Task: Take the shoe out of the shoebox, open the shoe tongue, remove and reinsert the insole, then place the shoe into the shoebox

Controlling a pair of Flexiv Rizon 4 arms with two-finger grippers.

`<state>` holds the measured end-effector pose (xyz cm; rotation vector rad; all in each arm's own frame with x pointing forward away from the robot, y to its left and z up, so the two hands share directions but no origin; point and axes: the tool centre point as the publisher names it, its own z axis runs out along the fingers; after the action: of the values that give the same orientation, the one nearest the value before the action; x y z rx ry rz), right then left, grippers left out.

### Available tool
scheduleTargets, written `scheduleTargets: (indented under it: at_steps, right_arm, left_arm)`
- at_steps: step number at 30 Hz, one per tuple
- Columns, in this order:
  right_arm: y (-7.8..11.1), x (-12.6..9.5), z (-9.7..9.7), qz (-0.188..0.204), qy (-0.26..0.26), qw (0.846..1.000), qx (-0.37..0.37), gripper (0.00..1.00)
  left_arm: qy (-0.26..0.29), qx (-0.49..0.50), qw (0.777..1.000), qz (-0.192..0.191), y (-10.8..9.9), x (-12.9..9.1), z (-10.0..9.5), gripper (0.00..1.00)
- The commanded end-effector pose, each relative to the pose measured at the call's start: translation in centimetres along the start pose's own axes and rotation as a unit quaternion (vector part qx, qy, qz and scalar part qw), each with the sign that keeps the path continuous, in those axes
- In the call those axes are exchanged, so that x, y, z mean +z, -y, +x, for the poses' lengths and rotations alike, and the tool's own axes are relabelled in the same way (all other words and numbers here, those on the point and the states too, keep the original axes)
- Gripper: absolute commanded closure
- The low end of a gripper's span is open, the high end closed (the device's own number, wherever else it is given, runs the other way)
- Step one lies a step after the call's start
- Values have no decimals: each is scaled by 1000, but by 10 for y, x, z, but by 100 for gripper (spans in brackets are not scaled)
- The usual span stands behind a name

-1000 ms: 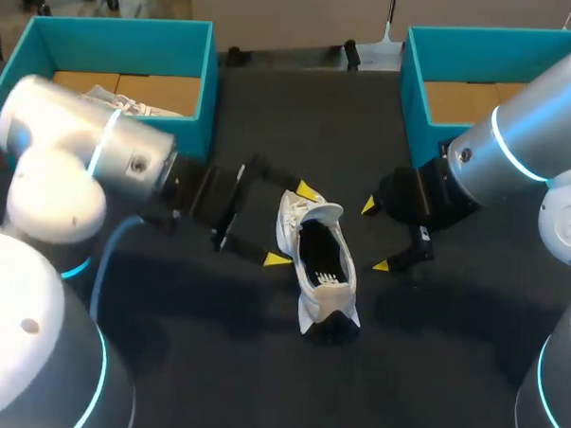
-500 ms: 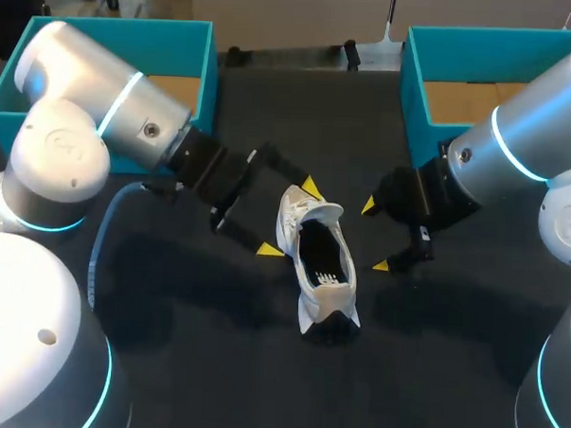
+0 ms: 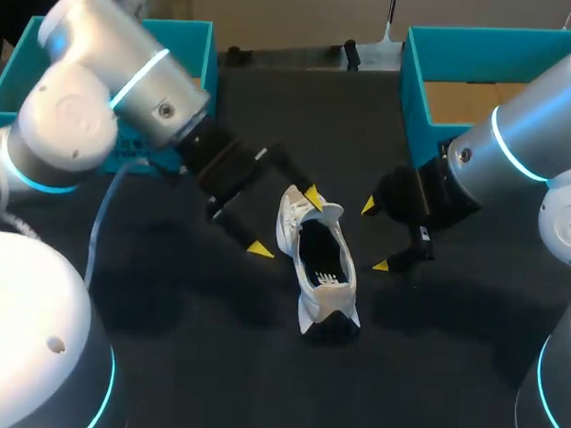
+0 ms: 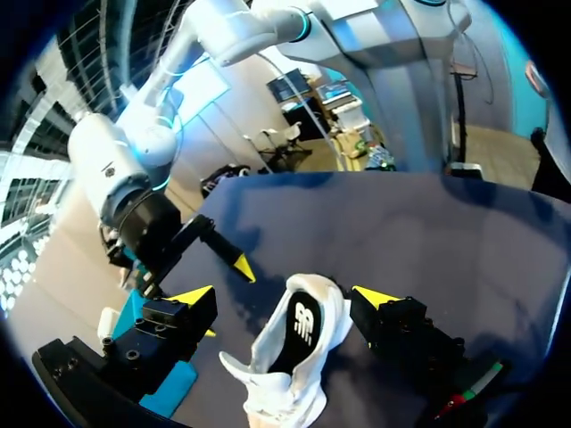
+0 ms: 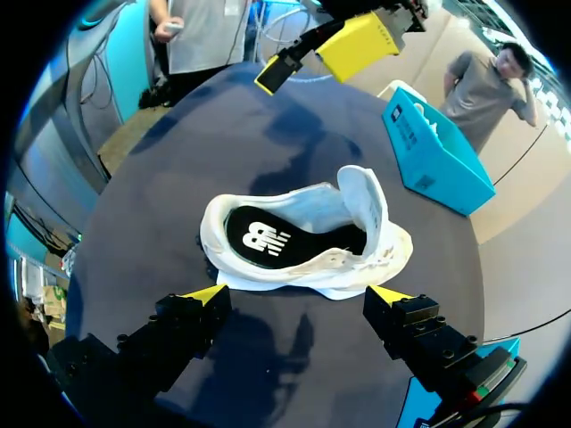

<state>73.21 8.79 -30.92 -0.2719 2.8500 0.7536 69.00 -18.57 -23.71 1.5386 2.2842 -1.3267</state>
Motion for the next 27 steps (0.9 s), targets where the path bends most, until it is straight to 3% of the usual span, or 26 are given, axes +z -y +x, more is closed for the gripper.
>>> scheduleTargets:
  at_steps: [1, 17, 27]
  right_arm:
    - [-1, 1, 1, 3, 2, 1000, 1, 0]
    - [-1, 1, 1, 3, 2, 1000, 1, 0]
    - [20, -31, -2, 17, -10, 1000, 16, 0]
  left_arm:
    - [-86, 10, 996, 9, -3, 4, -13, 0]
    - [-141, 25, 990, 20, -3, 11, -18, 0]
    - [-131, 30, 991, 27, 2, 11, -23, 0]
